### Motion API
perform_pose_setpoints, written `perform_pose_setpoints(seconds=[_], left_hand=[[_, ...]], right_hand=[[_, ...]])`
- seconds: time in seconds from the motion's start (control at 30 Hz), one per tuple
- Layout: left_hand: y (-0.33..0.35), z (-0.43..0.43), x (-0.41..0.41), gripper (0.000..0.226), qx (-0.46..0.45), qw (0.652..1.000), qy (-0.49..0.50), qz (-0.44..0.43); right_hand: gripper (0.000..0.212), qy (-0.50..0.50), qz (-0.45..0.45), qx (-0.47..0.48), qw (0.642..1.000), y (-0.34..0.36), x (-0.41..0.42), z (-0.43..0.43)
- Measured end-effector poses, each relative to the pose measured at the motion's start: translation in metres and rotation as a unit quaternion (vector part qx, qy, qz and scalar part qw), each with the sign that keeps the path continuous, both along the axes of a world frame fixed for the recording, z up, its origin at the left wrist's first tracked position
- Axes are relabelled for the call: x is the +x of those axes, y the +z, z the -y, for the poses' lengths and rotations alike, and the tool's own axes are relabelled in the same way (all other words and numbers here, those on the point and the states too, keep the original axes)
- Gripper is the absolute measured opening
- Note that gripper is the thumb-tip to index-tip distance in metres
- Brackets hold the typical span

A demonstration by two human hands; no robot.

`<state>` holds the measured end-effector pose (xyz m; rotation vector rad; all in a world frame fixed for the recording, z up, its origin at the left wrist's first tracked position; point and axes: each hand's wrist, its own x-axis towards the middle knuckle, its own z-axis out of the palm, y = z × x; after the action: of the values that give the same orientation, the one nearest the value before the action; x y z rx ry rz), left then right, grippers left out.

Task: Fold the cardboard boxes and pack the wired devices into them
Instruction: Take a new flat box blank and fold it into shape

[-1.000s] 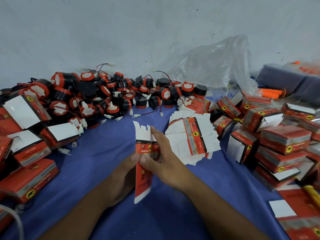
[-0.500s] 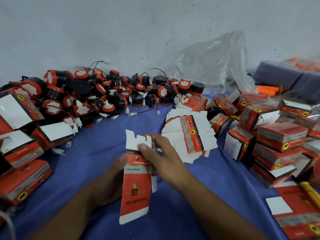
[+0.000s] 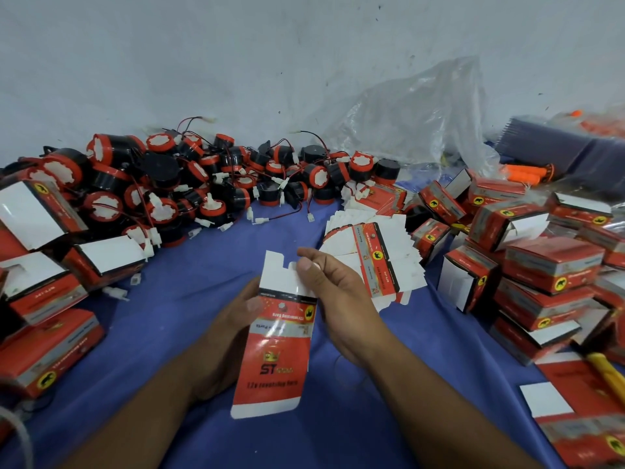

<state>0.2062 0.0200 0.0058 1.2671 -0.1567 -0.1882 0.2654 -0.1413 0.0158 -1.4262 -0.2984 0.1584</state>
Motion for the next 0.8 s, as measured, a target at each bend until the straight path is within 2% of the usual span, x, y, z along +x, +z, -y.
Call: perform_pose_setpoints(seconds=[0.07, 0.1, 0.17, 0.27, 0.33, 0.43, 0.53, 0.6, 0.67, 0.73, 0.8], left_hand=[[-0.002, 0.000, 0.003, 0.076, -0.021, 0.999, 0.001, 0.027], [-0.001, 0.000, 0.004, 0.076, -0.009, 0.999, 0.020, 0.039], [0.001, -0.001, 0.007, 0.063, 0.005, 0.996, 0.075, 0.050], [0.005, -0.006, 0.008, 0.052, 0.012, 0.994, 0.085, 0.073], [0.010, -0.006, 0.007, 0.057, 0.041, 0.992, 0.055, 0.106], [0.013, 0.002, 0.004, 0.082, 0.110, 0.982, 0.014, 0.156], [0.013, 0.005, 0.005, 0.083, 0.121, 0.978, 0.014, 0.171], [0.011, 0.001, 0.007, 0.079, 0.128, 0.975, 0.028, 0.181], [0.009, -0.004, 0.009, 0.075, 0.125, 0.978, 0.041, 0.165], [0.007, -0.008, 0.012, 0.065, 0.112, 0.982, 0.050, 0.146], [0.007, -0.008, 0.012, 0.067, 0.120, 0.982, 0.054, 0.134]], right_hand=[[0.060, 0.014, -0.028, 0.015, 0.999, -0.001, 0.002, 0.000], [0.053, 0.029, -0.032, 0.018, 0.999, -0.001, 0.003, 0.001], [0.044, 0.051, -0.022, -0.009, 0.998, -0.002, 0.003, 0.005], [0.058, 0.063, -0.011, -0.044, 0.997, -0.003, 0.001, 0.008], [0.058, 0.079, -0.032, -0.018, 0.996, -0.005, -0.001, 0.007], [0.038, 0.111, -0.086, 0.043, 0.989, -0.004, -0.003, 0.003], [0.033, 0.139, -0.115, 0.104, 0.978, 0.000, -0.009, 0.001], [0.035, 0.126, -0.126, 0.111, 0.978, 0.001, -0.010, 0.000], [0.041, 0.058, -0.112, 0.037, 0.991, 0.005, -0.008, 0.004], [0.055, -0.002, -0.069, -0.048, 0.996, 0.008, -0.005, 0.009], [0.069, -0.006, -0.021, -0.052, 0.998, 0.010, -0.007, 0.012]])
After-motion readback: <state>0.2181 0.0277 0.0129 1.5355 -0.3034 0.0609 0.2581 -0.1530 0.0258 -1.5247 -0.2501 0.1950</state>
